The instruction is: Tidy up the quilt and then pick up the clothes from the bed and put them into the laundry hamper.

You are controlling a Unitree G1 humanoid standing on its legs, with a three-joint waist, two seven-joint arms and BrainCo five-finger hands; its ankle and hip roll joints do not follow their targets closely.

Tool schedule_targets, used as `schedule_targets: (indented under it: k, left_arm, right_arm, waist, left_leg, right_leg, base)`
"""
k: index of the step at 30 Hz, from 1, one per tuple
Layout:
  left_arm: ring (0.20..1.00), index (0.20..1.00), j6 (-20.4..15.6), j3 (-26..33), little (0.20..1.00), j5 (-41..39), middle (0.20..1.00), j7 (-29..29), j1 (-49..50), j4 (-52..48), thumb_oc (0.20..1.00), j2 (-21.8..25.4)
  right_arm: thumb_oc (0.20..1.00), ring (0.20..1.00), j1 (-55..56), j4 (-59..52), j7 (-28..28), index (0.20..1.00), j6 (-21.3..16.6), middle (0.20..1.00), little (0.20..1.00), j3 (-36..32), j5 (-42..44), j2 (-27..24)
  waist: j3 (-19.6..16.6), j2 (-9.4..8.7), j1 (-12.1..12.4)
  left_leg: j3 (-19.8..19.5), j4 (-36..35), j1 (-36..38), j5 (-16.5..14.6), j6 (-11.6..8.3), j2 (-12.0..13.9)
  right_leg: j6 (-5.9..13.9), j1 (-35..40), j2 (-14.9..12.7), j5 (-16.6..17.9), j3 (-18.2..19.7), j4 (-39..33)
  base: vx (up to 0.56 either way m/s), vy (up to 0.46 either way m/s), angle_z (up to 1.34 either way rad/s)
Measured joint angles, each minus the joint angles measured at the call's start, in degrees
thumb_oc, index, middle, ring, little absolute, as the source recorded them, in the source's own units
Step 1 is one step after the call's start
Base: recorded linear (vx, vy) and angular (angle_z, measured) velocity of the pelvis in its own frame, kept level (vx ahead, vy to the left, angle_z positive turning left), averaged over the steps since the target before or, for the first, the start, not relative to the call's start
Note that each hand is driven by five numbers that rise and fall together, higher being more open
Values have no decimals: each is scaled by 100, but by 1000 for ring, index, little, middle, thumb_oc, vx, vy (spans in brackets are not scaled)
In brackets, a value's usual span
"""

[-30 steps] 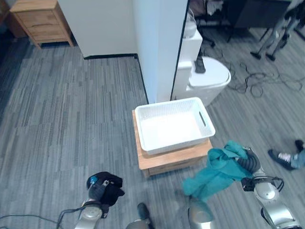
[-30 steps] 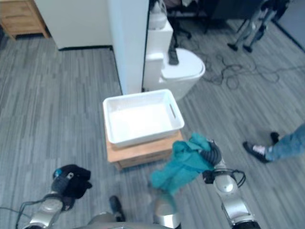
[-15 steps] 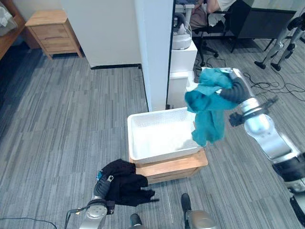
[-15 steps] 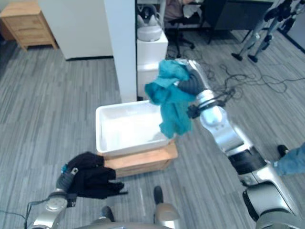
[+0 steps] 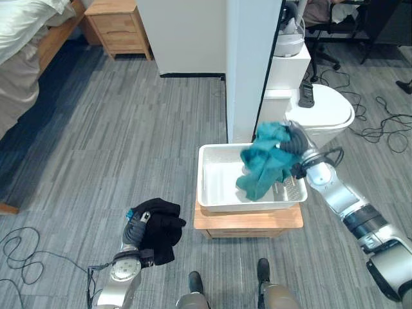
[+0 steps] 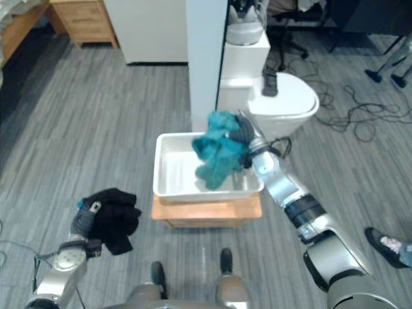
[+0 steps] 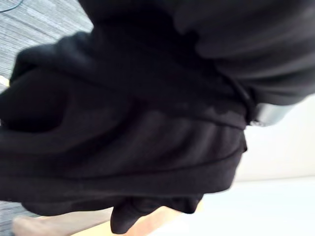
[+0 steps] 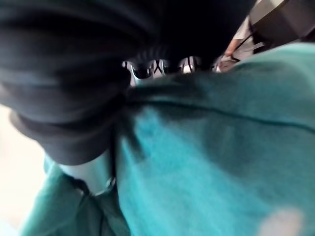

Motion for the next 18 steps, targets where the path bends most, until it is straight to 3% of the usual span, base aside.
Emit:
schedule_targets:
  k: [4, 5, 9, 15, 17, 18]
  left_arm:
    - [200, 200, -198, 323, 200, 9, 200, 17, -149, -647, 200, 317]
    - [200, 200, -219, 435, 200, 26, 200, 17, -225, -1051, 200, 450]
    - [200, 200, -356, 530, 200, 224, 200, -64, -266, -1827, 200, 484]
    - [200, 200, -373, 319, 200, 791, 200, -127, -861, -1606, 200, 627]
    - [200, 200, -491, 285, 200, 802, 200, -116, -646, -2006, 200, 588]
    - [200, 200, -544, 236, 200, 937, 200, -39, -602, -1977, 200, 491]
  right_arm:
    - [1000, 1000, 421, -51, -45, 1000, 203, 1000, 1000, -207, -525, -262]
    - [1000, 1000, 924, -515, -102, 1000, 184, 1000, 1000, -645, -950, -478]
    - [1000, 1000, 2232, -1138, -154, 1000, 156, 1000, 1000, -1501, -1414, -585]
    - [1000, 1000, 3351, -1090, -63, 1000, 106, 1000, 1000, -1598, -1779, -440]
    - [1000, 1000, 4194, -1496, -32, 1000, 53, 1000, 1000, -2153, -1773, -397]
    - [1000, 1000, 4572, -1593, -29, 1000, 27, 1000, 1000, -2421, -1770, -296]
  waist:
    - [78, 133, -56]
    - [84, 144, -91]
    - [94, 152, -215]
    - [115, 156, -650]
    - [116, 153, -936]
    - [126, 163, -942]
  left_leg:
    - [3, -31, -3, 4, 9, -22]
    - [-11, -31, -3, 5, 8, -11]
    - [33, -34, 112, -29, -4, -4]
    - [349, -35, 277, -111, -30, -1]
    - [419, -34, 287, -145, -70, 6]
    - [545, -32, 305, -145, -52, 30]
  right_leg:
    - [1, 3, -28, 0, -5, -13]
    - [0, 11, -13, 0, -15, -18]
    - [-10, 131, -8, -11, 7, -7]
    - [3, 96, 14, -25, 291, -29]
    - [17, 12, 37, -43, 358, -30]
    - [22, -59, 69, -43, 486, -30]
  base:
    - [-4, -5, 1]
    - [0, 0, 0]
    - [10, 5, -5]
    - [-7, 26, -27]
    - [-29, 33, -26]
    - [-14, 11, -38]
